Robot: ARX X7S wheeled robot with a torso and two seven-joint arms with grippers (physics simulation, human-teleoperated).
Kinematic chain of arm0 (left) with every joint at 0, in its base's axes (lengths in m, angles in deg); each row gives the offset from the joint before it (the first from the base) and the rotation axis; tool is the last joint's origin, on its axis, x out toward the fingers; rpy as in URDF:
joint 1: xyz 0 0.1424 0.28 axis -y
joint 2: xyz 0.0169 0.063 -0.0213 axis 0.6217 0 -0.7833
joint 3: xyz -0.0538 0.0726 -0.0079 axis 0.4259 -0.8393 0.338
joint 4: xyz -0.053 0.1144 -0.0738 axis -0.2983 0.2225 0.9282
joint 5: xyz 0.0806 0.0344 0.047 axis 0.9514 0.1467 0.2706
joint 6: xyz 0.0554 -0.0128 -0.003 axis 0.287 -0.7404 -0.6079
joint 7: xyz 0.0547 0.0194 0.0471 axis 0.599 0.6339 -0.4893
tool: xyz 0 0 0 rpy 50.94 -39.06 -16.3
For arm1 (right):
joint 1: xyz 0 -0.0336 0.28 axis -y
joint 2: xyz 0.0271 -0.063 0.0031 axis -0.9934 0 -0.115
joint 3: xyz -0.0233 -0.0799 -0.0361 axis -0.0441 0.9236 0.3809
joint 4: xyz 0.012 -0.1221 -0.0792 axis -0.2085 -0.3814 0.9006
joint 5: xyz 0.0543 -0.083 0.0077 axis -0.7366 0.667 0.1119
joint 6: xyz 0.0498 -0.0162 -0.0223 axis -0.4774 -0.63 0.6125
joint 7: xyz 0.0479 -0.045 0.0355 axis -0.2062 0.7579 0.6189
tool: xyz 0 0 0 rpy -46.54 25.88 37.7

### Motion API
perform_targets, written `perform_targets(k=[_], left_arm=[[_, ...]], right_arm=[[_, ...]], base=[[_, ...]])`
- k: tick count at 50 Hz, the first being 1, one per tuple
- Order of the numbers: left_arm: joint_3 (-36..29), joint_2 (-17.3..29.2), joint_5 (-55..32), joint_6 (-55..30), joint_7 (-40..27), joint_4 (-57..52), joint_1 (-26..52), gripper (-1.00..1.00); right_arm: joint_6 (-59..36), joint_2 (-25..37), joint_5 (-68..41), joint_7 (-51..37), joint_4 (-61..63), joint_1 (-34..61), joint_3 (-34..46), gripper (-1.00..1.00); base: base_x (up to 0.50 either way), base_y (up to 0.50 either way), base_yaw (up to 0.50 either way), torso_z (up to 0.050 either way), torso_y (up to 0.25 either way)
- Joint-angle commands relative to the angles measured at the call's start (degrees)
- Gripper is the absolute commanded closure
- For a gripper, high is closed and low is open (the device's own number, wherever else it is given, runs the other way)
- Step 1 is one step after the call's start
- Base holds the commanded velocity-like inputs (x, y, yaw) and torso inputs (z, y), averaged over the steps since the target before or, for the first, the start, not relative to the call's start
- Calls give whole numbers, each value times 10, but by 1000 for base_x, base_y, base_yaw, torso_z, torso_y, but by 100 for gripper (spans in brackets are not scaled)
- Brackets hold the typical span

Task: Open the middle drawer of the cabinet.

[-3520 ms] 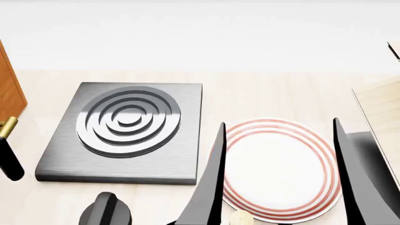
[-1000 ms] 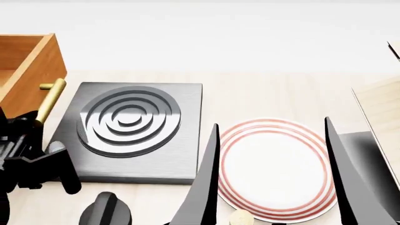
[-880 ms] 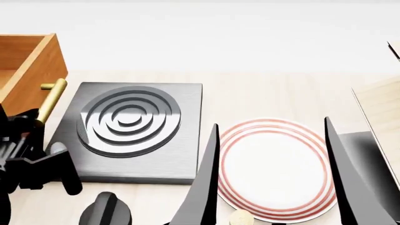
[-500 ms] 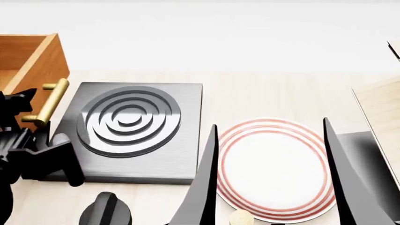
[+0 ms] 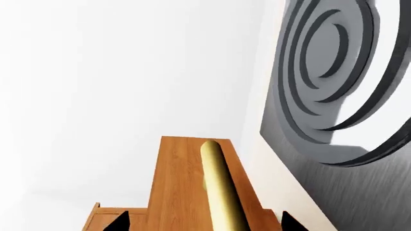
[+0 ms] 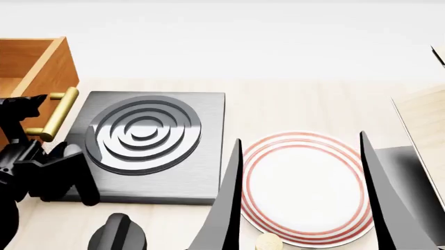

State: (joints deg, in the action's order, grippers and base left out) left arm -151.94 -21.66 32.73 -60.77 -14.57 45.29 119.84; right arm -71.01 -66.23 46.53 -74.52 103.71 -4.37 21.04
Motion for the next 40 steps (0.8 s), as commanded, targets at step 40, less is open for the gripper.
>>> perform_targets(k=[40], left_arm=[[331, 146, -385, -66, -92, -374, -26, -100]], right_arm=[[-6, -12, 10, 15, 0, 2, -9, -100]], base=[[0, 0, 0, 0, 0]])
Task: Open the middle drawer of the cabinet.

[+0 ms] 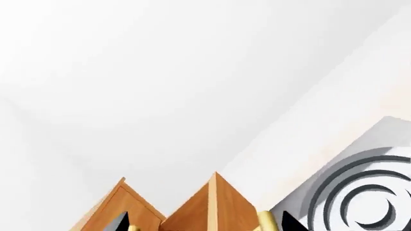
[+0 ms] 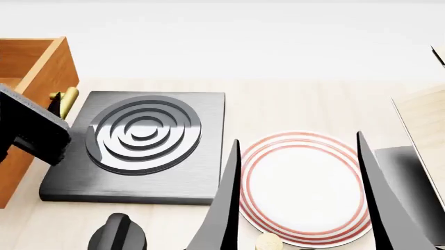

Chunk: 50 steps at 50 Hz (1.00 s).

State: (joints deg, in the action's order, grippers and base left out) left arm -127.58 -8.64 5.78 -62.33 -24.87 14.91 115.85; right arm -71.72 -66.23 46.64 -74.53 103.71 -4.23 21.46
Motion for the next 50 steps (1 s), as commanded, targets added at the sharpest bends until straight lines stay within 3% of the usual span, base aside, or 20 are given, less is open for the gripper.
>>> perform_targets(k=[1, 11, 19, 50], left_arm=[[96, 14, -130, -57, 7, -69, 17, -100], [159, -13, -265, -131, 12, -14, 65, -100], [186, -40, -326, -174, 12, 58, 96, -100], [195, -88, -358, -231, -4, 173, 145, -100]], right_arm=[[1, -12, 9, 16, 0, 1, -13, -100], [-1, -12, 10, 17, 0, 3, -11, -100], [-3, -12, 10, 18, 0, 4, -11, -100], [3, -12, 9, 16, 0, -3, -10, -100]], base=[[0, 0, 0, 0, 0], [0, 0, 0, 0, 0], [0, 0, 0, 0, 0], [0, 0, 0, 0, 0]])
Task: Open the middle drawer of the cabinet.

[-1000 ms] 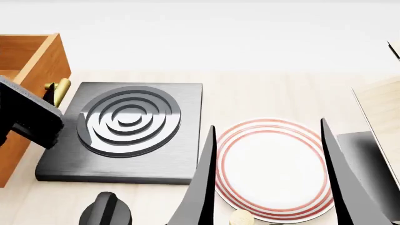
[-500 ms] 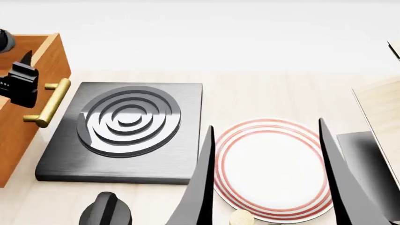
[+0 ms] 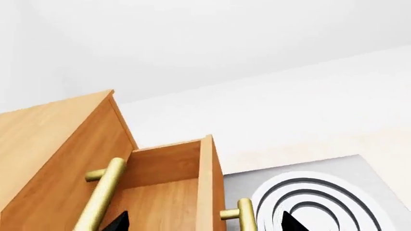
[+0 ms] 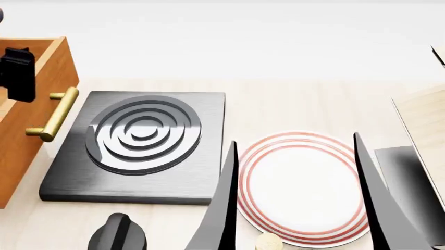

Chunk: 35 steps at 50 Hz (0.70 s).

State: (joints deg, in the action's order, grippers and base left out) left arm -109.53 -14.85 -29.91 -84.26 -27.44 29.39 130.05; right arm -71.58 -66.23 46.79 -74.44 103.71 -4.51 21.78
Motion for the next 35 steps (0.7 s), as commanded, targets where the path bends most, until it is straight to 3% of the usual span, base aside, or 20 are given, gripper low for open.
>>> perform_targets(k=[1, 35], left_arm=[[14, -27, -1, -10, 23, 30, 3, -100], [4, -103, 40, 34, 61, 210, 21, -100]], right_arm=[[1, -12, 7, 15, 0, 0, -13, -100], [-7, -12, 10, 18, 0, 4, -9, -100]], base=[[0, 0, 0, 0, 0], [0, 0, 0, 0, 0]])
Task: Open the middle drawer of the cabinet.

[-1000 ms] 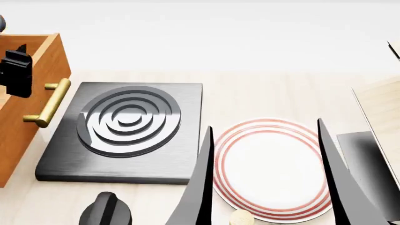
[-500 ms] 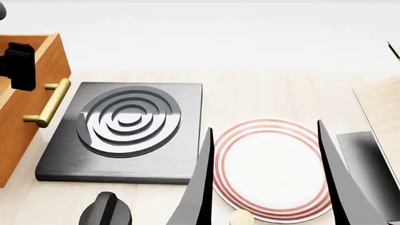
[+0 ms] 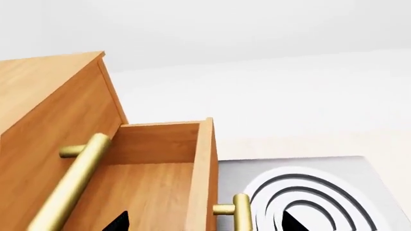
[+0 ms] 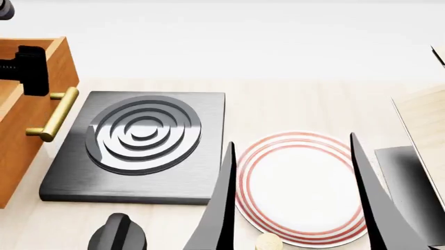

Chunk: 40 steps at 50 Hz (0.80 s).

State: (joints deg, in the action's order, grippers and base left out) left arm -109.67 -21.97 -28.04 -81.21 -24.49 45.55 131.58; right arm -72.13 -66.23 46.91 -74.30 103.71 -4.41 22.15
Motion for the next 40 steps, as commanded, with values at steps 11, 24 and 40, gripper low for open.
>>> perform_targets(k=[11, 24, 40], left_arm=[[1, -35, 22, -6, 26, 61, 5, -100], [7, -38, 11, -12, 20, 61, -1, -100], [10, -46, 2, -15, 12, 57, -10, -100]], right_arm=[[-1, -12, 10, 17, 0, 0, -8, -100], [-1, -12, 11, 19, 0, 0, -8, -100], [1, -12, 9, 20, 0, 0, -9, -100]], base=[[0, 0, 0, 0, 0], [0, 0, 0, 0, 0], [0, 0, 0, 0, 0]])
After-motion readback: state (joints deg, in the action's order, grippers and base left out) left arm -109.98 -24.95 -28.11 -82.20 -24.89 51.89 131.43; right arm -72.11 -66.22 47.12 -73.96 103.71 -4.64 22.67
